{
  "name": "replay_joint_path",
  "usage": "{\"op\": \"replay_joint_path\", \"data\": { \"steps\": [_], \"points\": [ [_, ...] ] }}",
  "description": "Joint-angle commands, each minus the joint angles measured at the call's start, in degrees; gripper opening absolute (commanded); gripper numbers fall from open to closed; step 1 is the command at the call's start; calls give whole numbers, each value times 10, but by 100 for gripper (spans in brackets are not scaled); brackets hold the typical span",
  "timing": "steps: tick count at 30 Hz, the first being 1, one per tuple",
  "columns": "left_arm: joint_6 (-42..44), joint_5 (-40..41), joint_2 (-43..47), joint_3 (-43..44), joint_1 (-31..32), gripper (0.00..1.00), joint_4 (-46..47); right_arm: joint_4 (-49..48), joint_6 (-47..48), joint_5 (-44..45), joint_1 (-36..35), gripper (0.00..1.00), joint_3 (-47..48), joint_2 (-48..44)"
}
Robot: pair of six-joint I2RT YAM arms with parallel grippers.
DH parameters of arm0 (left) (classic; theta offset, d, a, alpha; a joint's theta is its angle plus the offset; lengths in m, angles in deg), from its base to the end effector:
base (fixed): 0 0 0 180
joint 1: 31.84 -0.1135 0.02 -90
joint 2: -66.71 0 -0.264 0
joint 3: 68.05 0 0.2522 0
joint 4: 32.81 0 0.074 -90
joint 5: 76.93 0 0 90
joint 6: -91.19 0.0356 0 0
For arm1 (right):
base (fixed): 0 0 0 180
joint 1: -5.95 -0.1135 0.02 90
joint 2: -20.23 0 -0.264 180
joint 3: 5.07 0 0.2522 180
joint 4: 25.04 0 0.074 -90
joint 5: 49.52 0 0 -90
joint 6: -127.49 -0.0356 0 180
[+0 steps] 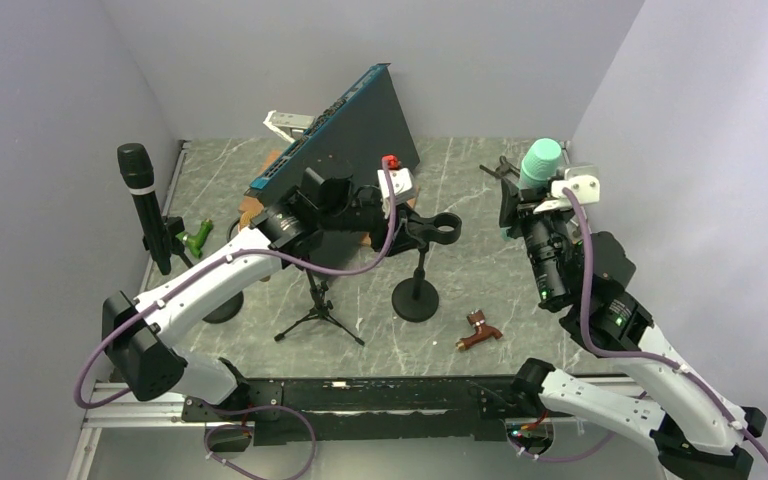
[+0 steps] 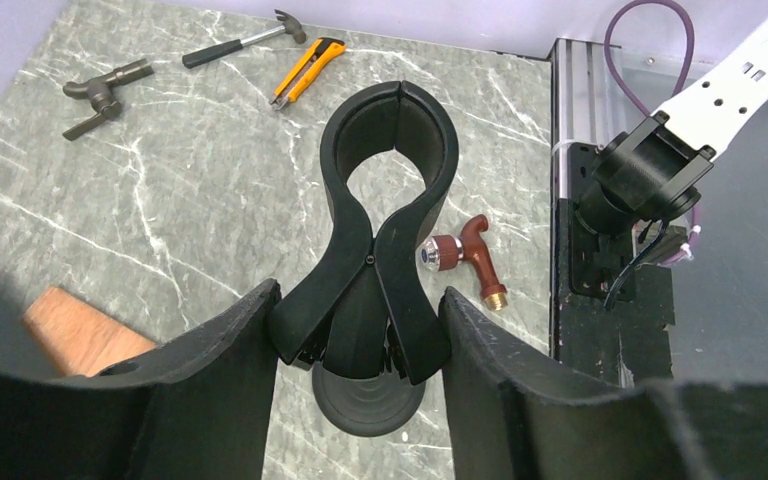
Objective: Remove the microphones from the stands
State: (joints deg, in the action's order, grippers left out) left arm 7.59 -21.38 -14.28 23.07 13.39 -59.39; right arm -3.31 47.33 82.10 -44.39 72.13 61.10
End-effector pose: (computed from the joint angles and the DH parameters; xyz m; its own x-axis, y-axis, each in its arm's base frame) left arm 0.2153 -0.2457 0.3893 -0.0903 0.2216 -0.9709 0.9837 0.1720 -0.0523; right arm 0.0954 0.0780 0.4610 0.1868 0.0251 -0.9821 -0.1354 0.9908 -0.0004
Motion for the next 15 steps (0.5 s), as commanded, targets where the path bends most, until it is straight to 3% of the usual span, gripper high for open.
{"op": "replay_joint_path", "data": {
  "steps": [1, 7, 15],
  "points": [
    [25, 32, 21, -4, 6, 59, -12, -7, 1, 28, -2, 0, -2, -13],
    [37, 38, 52, -36, 13, 80, 9, -3, 2, 33, -2, 0, -7, -6],
    [28, 34, 75, -35, 13, 88, 13, -3, -7, 36, -2, 0, -18, -7]
  ]
}}
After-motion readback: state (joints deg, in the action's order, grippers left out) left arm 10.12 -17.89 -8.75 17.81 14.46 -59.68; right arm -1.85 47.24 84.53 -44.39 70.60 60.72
